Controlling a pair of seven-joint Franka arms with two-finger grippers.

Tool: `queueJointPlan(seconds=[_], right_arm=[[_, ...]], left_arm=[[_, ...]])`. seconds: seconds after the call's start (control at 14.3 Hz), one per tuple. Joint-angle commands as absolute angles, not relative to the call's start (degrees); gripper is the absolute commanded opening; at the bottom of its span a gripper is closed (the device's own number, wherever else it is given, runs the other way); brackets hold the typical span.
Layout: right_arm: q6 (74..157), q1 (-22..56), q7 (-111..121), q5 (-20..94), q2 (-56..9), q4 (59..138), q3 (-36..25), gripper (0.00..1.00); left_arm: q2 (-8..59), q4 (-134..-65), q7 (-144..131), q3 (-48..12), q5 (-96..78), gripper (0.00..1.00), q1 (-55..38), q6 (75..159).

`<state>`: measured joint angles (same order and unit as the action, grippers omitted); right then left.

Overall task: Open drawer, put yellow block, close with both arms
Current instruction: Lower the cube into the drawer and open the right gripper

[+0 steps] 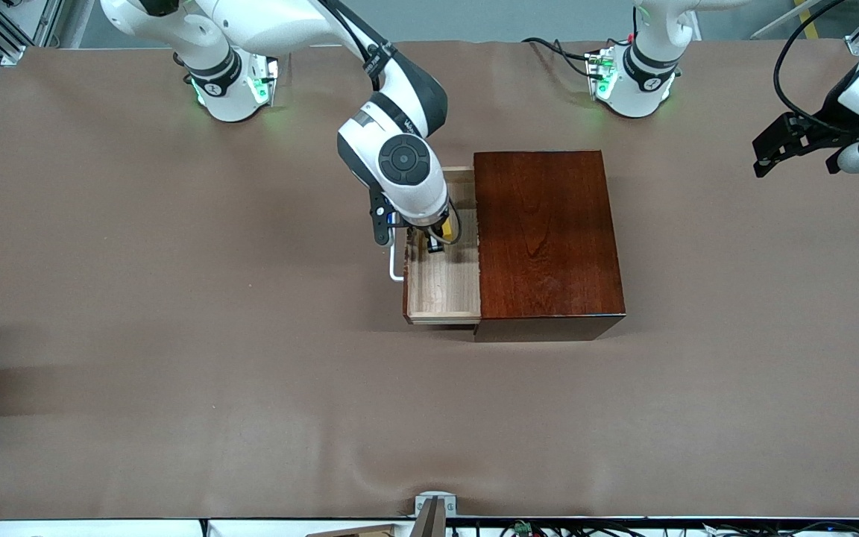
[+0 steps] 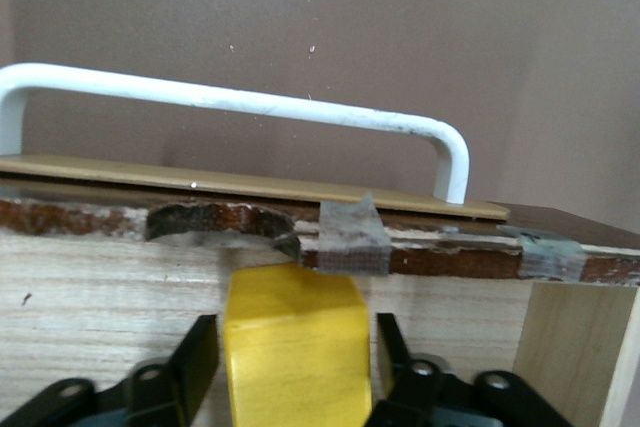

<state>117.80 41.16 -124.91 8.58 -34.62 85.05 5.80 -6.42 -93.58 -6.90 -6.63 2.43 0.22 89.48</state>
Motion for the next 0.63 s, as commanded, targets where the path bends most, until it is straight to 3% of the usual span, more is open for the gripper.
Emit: queueJointPlan(seconds=[0.0,0.56], right_arm=[[117.1,40.6,-126.0,7.6,-34.2,83.6,5.5,1.00],[105.8,34.5,-125.4,7.6,-33.1,71.7,5.5,1.00]], left_arm=[[-7.1,-93.3,-6.6,-7.0,1.1,1.00,1.1,88.8],[-6.6,-92.7,-8.3,-7.6,1.1,1.00,0.8,88.9]])
